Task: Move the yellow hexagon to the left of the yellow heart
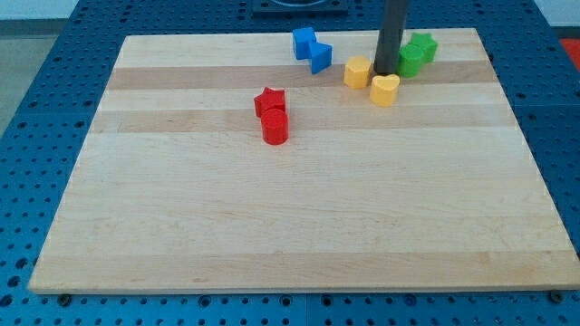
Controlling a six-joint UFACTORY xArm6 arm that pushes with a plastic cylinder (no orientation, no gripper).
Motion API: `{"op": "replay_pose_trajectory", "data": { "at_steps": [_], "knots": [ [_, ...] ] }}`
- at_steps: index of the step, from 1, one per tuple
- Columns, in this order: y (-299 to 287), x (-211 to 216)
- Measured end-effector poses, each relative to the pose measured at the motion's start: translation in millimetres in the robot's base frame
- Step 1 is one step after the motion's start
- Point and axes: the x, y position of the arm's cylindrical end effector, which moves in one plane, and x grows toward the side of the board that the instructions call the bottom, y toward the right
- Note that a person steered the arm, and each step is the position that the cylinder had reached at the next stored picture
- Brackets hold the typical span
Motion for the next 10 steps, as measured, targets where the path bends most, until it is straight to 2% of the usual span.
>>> {"op": "replay_pose_trajectory", "data": {
  "at_steps": [1, 2, 4, 5, 6, 7, 8, 10],
  "knots": [
    [-41, -9],
    [-39, -9],
    [16, 66],
    [28, 80],
    [4, 102],
    [7, 98],
    [32, 53],
    [-18, -13]
  ]
}}
